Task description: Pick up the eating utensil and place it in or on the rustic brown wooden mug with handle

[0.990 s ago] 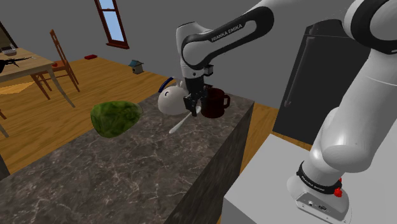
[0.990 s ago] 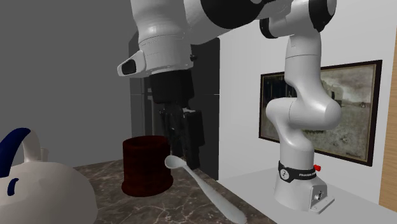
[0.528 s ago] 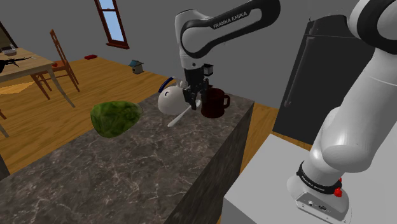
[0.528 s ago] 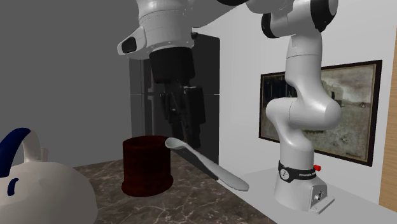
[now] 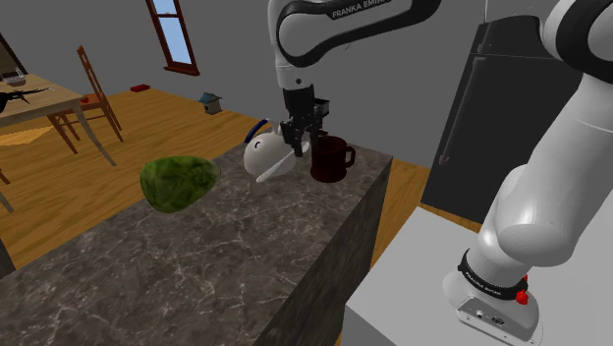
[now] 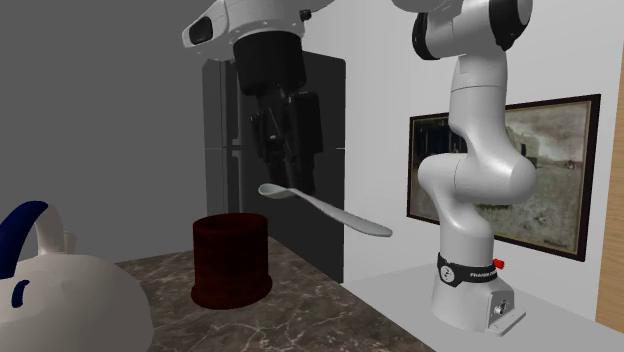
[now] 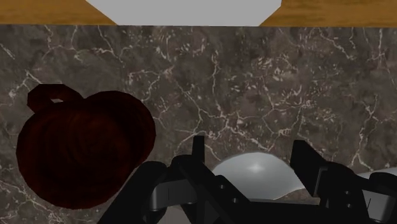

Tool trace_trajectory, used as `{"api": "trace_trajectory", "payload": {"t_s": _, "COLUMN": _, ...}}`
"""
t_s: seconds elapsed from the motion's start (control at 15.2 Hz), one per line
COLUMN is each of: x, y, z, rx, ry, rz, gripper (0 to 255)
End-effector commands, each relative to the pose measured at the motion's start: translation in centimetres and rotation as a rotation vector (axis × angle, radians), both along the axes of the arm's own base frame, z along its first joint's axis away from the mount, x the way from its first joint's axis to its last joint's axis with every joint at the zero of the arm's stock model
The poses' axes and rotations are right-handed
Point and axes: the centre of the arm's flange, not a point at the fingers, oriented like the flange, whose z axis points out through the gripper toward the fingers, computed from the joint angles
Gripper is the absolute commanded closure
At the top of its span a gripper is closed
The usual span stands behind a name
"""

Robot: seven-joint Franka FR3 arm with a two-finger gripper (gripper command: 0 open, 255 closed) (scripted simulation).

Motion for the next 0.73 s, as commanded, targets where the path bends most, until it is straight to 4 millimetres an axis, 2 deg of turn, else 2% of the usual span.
{"api": "trace_trajectory", "payload": {"t_s": 0.0, "x": 0.0, "y": 0.0, "z": 1.2, "rx": 0.000, "ry": 0.000, "rz": 0.000, "gripper": 255}}
{"api": "trace_trajectory", "payload": {"t_s": 0.07, "x": 0.0, "y": 0.0, "z": 1.4, "rx": 0.000, "ry": 0.000, "rz": 0.000, "gripper": 255}}
{"api": "trace_trajectory", "payload": {"t_s": 0.66, "x": 1.4, "y": -11.8, "z": 1.8, "rx": 0.000, "ry": 0.000, "rz": 0.000, "gripper": 255}}
